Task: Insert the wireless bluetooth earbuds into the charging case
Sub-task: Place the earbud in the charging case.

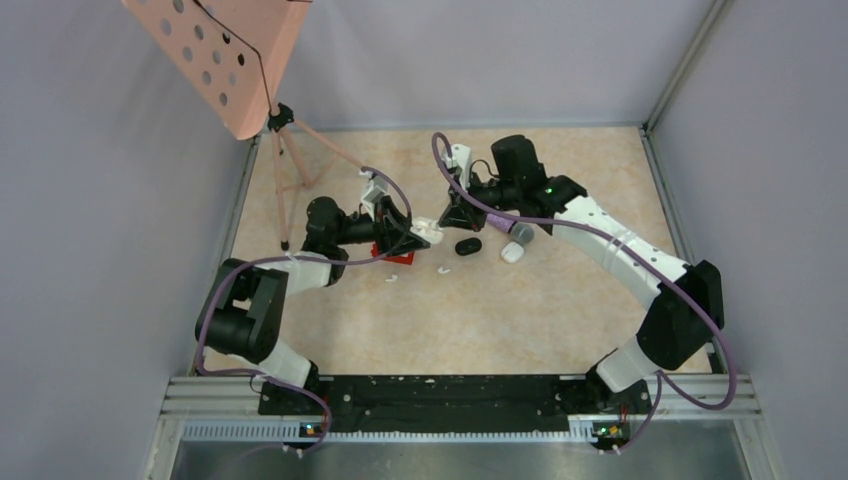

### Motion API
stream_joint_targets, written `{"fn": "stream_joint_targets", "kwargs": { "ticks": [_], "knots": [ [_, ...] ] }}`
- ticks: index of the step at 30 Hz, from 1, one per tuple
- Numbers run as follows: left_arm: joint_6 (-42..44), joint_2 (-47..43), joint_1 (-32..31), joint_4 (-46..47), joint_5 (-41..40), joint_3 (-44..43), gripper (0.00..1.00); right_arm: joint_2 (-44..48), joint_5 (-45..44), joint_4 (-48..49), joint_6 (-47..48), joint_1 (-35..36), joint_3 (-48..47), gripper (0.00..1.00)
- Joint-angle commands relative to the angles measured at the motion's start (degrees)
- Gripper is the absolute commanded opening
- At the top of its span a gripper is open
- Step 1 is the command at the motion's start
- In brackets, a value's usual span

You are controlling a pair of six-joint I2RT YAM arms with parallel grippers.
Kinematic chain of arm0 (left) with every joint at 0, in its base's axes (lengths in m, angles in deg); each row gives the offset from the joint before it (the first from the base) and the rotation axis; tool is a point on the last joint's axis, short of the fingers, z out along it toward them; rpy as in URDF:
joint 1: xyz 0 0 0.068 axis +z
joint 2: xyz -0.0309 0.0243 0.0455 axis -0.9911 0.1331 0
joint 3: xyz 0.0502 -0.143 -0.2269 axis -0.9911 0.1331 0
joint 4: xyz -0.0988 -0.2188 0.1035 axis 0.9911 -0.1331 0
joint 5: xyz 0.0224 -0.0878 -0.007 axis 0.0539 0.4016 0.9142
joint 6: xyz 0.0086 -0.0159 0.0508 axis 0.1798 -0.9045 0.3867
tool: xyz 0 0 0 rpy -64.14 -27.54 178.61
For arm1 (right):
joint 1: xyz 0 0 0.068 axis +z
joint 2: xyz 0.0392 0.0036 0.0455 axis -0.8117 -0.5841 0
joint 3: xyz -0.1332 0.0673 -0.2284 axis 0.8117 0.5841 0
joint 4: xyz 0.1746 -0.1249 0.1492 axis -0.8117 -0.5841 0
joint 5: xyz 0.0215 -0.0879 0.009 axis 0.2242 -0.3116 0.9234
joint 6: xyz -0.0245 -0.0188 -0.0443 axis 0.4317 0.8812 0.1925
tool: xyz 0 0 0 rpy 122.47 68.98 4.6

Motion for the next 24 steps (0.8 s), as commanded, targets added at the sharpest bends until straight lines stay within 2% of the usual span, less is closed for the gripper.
{"fn": "stream_joint_targets", "kwargs": {
  "ticks": [1,19,24],
  "knots": [
    [-0.72,0.23,-0.21,5.67,-1.42,-2.24,0.0,0.87,0.77,0.62,0.17,1.5,0.99,0.0],
    [-3.7,1.69,-0.02,8.45,-4.09,-2.51,0.0,1.06,-5.61,0.98,0.12,2.46,2.08,0.0],
    [-4.32,2.11,0.09,9.53,-3.96,-2.62,0.0,1.52,-4.85,0.81,0.2,2.46,2.61,0.0]
  ]
}}
